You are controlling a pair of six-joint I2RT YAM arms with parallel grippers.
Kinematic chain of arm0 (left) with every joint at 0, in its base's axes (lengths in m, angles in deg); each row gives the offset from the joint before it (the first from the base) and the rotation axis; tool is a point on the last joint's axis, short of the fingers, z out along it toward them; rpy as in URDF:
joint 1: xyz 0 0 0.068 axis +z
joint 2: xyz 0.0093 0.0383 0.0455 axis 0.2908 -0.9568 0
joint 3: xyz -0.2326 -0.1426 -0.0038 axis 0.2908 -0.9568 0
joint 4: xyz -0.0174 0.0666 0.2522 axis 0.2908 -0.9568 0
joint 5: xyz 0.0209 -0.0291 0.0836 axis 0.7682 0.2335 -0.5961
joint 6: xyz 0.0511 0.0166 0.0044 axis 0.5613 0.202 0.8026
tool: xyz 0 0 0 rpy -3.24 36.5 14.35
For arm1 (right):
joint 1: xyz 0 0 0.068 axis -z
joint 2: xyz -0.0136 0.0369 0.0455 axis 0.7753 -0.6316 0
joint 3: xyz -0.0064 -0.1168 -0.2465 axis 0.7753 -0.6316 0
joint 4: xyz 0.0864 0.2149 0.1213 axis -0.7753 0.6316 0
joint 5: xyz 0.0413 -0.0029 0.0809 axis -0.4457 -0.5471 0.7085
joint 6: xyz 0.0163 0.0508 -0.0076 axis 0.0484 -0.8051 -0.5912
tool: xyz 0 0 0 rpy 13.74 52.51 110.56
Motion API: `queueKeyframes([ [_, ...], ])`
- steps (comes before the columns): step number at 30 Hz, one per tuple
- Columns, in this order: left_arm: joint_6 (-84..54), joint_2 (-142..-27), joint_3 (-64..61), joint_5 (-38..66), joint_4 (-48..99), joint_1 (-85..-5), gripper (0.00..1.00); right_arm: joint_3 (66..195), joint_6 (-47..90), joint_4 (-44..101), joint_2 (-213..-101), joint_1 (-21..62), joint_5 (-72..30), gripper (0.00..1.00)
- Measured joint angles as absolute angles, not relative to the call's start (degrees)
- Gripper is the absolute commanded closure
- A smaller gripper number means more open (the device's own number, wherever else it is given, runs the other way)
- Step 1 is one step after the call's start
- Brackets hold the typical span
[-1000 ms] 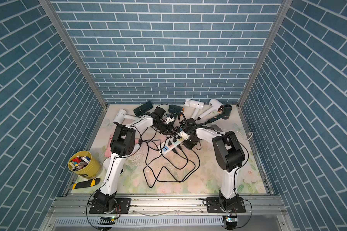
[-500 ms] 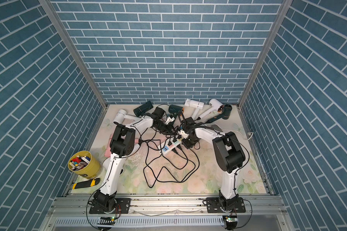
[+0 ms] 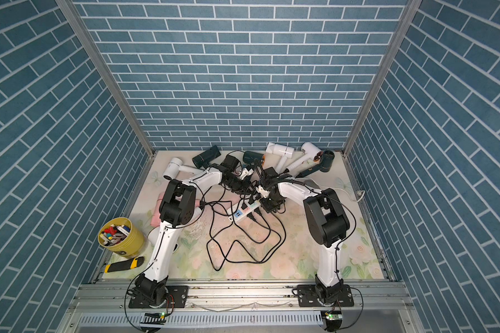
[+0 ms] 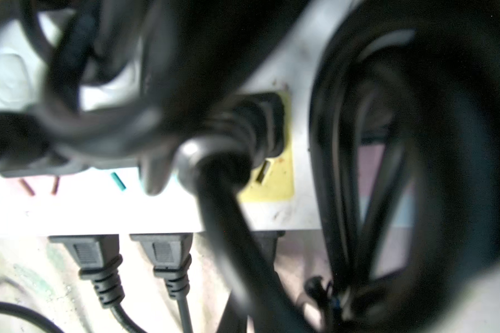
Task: Charge the blow dryers
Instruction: Insert the plug into the socket.
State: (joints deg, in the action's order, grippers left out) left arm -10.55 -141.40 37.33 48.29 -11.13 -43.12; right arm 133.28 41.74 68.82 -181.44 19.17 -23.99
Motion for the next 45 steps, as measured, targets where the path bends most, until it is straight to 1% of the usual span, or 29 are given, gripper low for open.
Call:
queueKeyframes([
  [4,-10.3,-141.7,38.4,48.0,-11.8,-43.1,0.63,133.4,41.5,68.6,-182.1,19.2,-23.8,1.0],
  [8,-10.5,-143.4,42.2,47.8,-14.4,-42.8,0.64,133.4,40.9,67.5,-182.2,19.2,-23.9,1.0],
  [13,-11.7,-144.4,45.8,47.1,-16.8,-41.9,0.59,133.4,40.6,64.1,-182.6,19.0,-23.7,1.0],
  [19,-13.9,-144.1,47.8,46.8,-18.0,-38.8,0.47,133.2,40.6,61.3,-182.7,18.8,-23.9,0.86],
  [23,-15.0,-142.3,47.4,46.7,-18.7,-36.2,0.41,131.3,40.8,58.9,-182.1,18.7,-24.1,0.7],
  [25,-15.6,-140.3,45.8,46.2,-18.5,-35.1,0.37,129.7,40.8,57.8,-180.8,18.7,-24.3,0.66],
  [27,-16.3,-137.1,42.6,45.6,-17.7,-34.0,0.31,127.6,40.8,57.0,-178.7,18.7,-24.3,0.62],
  [31,-17.6,-130.7,36.0,44.4,-16.0,-32.9,0.23,123.9,40.7,55.9,-174.0,18.7,-23.6,0.55],
  [36,-19.2,-121.6,25.5,42.9,-12.2,-33.0,0.12,119.2,39.7,54.2,-166.5,18.7,-21.7,0.43],
  [38,-20.0,-117.9,21.2,42.4,-10.6,-33.1,0.09,117.9,38.9,53.6,-163.3,18.7,-20.8,0.41],
  [39,-20.4,-115.4,18.5,42.0,-9.6,-33.1,0.06,117.1,38.6,53.2,-161.3,18.7,-20.2,0.39],
  [40,-20.7,-113.4,16.4,41.7,-8.8,-33.2,0.01,116.5,38.3,52.9,-159.6,18.7,-19.8,0.37],
  [41,-21.1,-111.1,14.1,41.3,-8.0,-33.3,0.01,115.8,37.8,52.5,-157.7,18.7,-19.4,0.33],
  [42,-21.4,-108.3,11.5,40.7,-7.0,-33.3,0.01,114.9,37.2,52.1,-155.4,18.7,-18.9,0.25],
  [44,-21.9,-103.7,7.0,39.9,-5.3,-33.5,0.01,113.1,36.2,51.5,-151.3,18.7,-18.3,0.13],
  [45,-22.2,-101.2,4.7,39.3,-4.4,-33.6,0.01,112.0,35.5,51.3,-148.9,18.7,-17.9,0.03],
])
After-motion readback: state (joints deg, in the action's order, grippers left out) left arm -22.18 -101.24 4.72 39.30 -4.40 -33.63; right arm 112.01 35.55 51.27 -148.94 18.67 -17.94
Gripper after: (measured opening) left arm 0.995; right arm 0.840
